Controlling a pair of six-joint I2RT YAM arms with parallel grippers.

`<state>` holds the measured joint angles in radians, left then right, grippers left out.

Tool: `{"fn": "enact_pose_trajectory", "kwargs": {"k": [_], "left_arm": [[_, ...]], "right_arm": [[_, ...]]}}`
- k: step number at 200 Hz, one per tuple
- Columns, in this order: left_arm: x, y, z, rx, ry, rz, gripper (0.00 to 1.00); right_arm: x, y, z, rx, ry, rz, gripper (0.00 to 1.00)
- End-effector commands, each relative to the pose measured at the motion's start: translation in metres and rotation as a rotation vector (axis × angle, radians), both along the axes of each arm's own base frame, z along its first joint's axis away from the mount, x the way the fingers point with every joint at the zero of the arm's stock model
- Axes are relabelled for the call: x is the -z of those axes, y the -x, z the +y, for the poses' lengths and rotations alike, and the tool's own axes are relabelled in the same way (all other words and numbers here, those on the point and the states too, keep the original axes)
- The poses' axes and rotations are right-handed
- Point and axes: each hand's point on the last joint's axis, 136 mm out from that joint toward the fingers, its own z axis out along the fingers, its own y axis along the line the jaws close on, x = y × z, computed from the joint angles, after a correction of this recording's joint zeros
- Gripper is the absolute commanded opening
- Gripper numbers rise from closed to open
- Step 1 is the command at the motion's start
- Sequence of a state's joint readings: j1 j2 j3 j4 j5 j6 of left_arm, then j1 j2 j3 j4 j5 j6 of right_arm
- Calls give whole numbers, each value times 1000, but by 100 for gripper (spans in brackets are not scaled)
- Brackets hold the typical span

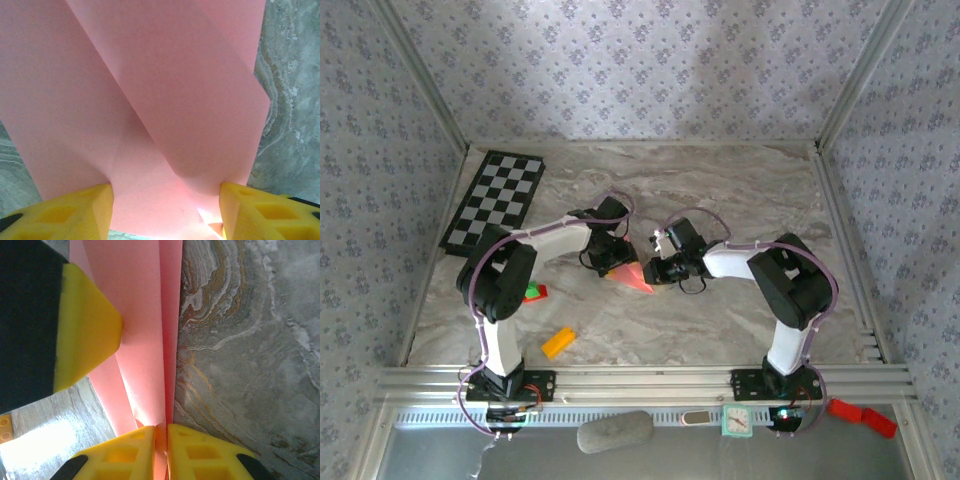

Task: Fold a paper plane with a square sheet of paper (pick it up from the middle)
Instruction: Fourth fold the wing at the center of the table.

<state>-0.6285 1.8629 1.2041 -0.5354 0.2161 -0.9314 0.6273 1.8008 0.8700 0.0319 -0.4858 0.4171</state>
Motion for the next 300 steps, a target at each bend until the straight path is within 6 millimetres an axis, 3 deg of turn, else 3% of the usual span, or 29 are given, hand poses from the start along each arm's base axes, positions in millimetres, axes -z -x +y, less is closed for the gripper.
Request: {"fn": "enact_pose_trajectory", "kwargs": {"k": [1, 54, 111, 157, 207, 300], "left_arm": [[-35, -9, -2, 26, 44, -72, 59], [-55, -9, -7, 45, 149, -136, 57], [-47, -13, -30, 51, 388, -153, 30], [-35, -19, -32, 35, 434, -140, 18], [-17, -18, -30, 25, 421, -98, 13], [0, -13, -28, 26, 400, -65, 11]], "right_arm": [[30, 13, -12, -8, 109, 47, 16], [30, 13, -12, -8, 114, 46, 17], [28, 11, -10, -9, 113, 43, 17], [27, 11, -10, -8, 115, 42, 17], [27, 11, -10, -8, 117, 43, 17], [28, 11, -12, -4, 124, 48, 17]]}}
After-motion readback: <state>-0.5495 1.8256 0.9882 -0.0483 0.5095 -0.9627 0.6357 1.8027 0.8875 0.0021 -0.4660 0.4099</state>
